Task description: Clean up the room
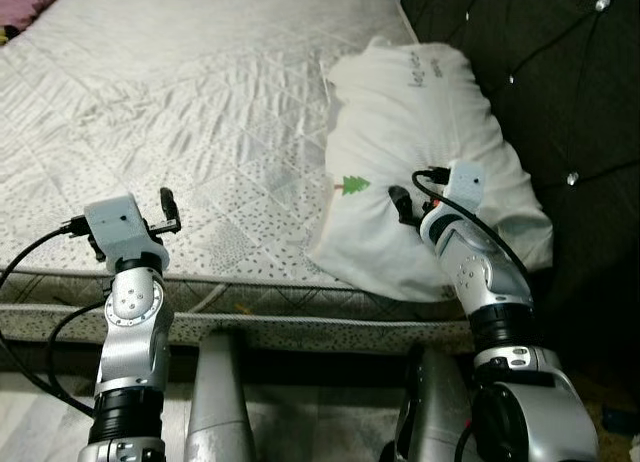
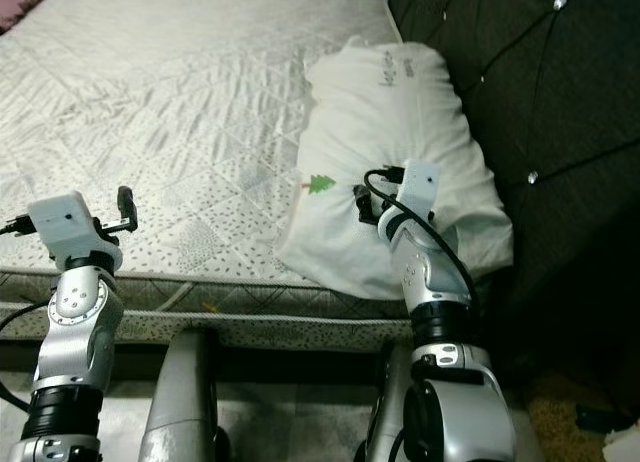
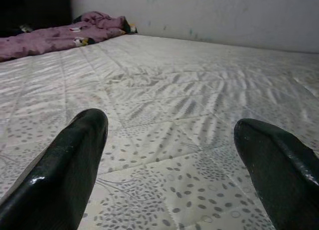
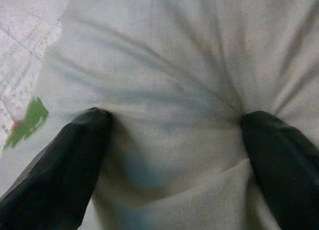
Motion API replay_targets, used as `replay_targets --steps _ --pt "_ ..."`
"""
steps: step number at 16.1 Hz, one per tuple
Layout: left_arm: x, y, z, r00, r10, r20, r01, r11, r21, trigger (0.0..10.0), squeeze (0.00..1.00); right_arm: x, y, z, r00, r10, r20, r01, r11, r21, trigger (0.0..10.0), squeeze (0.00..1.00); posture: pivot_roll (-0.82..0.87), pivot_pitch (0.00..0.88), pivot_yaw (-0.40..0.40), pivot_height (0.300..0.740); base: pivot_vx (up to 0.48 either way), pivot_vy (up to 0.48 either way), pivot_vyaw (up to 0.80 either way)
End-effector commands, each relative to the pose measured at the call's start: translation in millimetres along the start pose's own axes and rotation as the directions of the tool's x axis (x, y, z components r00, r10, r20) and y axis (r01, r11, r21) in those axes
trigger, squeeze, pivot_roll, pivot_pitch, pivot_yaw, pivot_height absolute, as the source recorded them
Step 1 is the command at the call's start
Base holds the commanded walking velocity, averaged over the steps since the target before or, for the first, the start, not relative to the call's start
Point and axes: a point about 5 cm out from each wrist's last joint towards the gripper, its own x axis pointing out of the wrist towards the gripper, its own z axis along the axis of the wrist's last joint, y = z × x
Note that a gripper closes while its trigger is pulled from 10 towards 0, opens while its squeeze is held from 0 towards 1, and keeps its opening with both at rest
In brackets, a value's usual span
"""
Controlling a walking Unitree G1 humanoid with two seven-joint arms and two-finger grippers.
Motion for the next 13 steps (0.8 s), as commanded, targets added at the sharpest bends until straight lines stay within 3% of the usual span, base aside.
replay_targets --steps 1,4,6,9,13 --pt "0.9 -2.9 5 1.0 -0.001 0.018 0.001 1.0 -0.012 10.0 0.0 -1.1 9.3 28 0.988 0.041 0.15 -0.033 0.998 -0.058 10.0 0.0 0.05 0.0 -0.023 0.491 0.0 0.0 0.0" --pt "0.4 -12.3 9 0.999 -0.026 0.041 0.027 0.999 -0.028 10.0 0.0 -13.7 45.8 55 0.907 0.172 0.384 -0.143 0.984 -0.101 10.0 0.0 0.06 0.0 -0.014 0.491 0.0 0.0 0.0" --pt "-1.8 -16.0 8 0.998 -0.038 0.044 0.04 0.999 -0.037 10.0 0.0 -18.4 54.9 45 0.894 0.209 0.396 -0.163 0.975 -0.148 10.0 0.0 0.06 0.0 -0.007 0.506 0.0 0.0 0.0" --pt "-1.9 -22.4 4 0.998 -0.066 0.024 0.067 0.997 -0.04 10.0 0.0 -15.8 64.5 18 0.915 0.203 0.349 -0.178 0.979 -0.101 10.0 0.0 0.07 0.0 0.004 0.546 0.0 0.0 0.0" --pt "-4.0 -28.7 0 0.996 -0.088 0.008 0.088 0.995 -0.04 10.0 0.0 -8.1 88.9 18 0.897 0.252 0.364 -0.226 0.968 -0.112 10.0 0.0 0.09 0.0 0.01 0.601 0.0 0.0 0.0"
